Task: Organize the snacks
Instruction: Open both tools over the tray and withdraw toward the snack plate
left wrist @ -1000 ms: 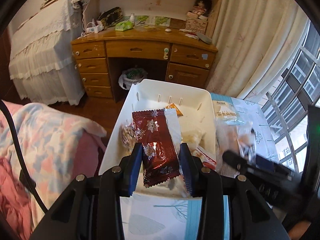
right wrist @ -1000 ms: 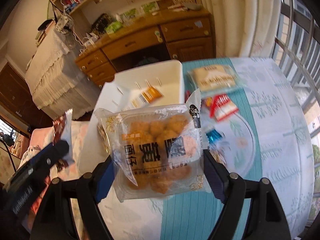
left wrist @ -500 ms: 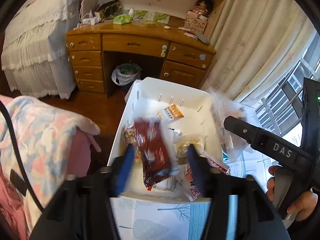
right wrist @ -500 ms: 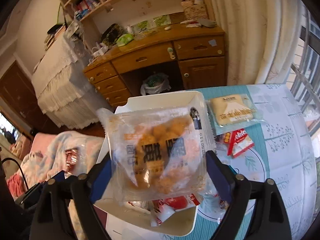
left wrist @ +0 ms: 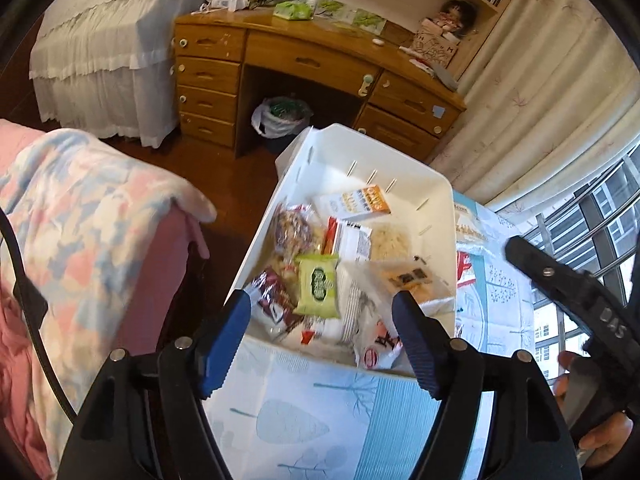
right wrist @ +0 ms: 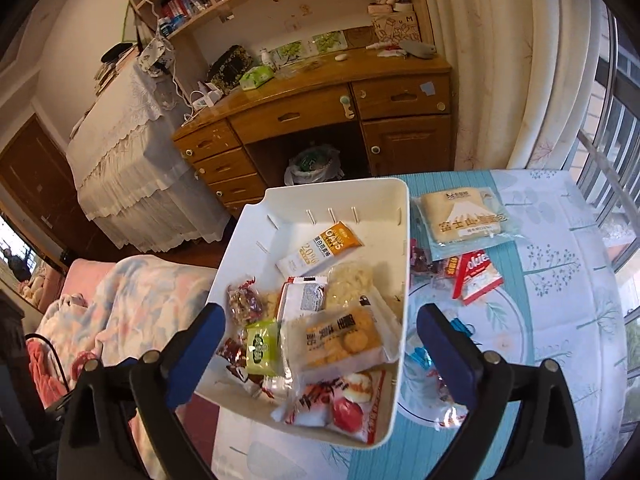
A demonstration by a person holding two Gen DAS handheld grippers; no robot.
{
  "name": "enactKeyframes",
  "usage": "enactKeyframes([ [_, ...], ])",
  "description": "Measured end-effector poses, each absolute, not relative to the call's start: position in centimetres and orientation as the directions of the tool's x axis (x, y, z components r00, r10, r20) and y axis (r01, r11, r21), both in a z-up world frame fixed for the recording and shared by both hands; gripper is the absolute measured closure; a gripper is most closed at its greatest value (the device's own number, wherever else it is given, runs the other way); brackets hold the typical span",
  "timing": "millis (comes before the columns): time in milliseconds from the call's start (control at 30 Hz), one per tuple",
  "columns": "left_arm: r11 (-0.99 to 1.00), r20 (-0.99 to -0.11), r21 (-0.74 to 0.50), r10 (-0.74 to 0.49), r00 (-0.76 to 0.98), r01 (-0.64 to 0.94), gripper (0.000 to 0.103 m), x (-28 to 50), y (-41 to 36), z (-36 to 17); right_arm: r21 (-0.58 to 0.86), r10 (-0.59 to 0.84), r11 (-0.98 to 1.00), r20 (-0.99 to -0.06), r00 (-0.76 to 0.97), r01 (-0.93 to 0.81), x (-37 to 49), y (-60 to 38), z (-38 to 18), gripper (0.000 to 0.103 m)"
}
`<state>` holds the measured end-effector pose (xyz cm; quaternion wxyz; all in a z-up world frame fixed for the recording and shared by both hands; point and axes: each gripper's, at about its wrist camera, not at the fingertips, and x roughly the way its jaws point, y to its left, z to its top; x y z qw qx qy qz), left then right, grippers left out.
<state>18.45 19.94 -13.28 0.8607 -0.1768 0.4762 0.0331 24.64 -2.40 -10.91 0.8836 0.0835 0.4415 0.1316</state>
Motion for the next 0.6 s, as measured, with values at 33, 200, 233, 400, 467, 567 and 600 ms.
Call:
enactKeyframes([
  [33,0.937,-0.835,-0.265,-0.104,0.541,-0.23,0.031,18.3,19.9,-13.3,0.257,0.305,0.952,-0.754,0.581,-0.167,24.3,-2.6,-10.7,0.006],
  [200,0.938,-0.88,-0.206,-0.054,0.471,-0.278,0.031,17.0,19.1,-13.7,0.246,0.315,0.949,-0.734,0.602,-0.196,22.4,-4.2,-10.1,0.006],
  [233,0.935,-0.886,-0.202,-0.048,0.46,-0.29,0.031,16.8,18.9,-13.8,0.246,0.317,0.948,-0.733,0.601,-0.2,22.1,-4.4,-10.1,0.006],
  [400,0.921,-0.911,-0.172,-0.013,0.413,-0.35,0.031,15.1,17.3,-14.1,0.226,0.318,0.947,-0.737,0.596,-0.226,20.6,-6.6,-10.1,0.006],
  [467,0.907,-0.92,-0.176,-0.013,0.393,-0.382,0.031,14.2,16.4,-14.4,0.226,0.325,0.945,-0.739,0.59,-0.237,20.0,-7.8,-10.0,0.006],
  [567,0.89,-0.926,-0.178,-0.007,0.378,-0.42,0.031,13.3,14.9,-14.6,0.219,0.337,0.939,-0.734,0.59,-0.264,19.1,-9.6,-9.7,0.006],
  [600,0.885,-0.927,-0.179,-0.005,0.375,-0.431,0.031,13.0,14.2,-14.7,0.207,0.335,0.939,-0.732,0.594,-0.274,18.8,-10.4,-9.6,0.006],
])
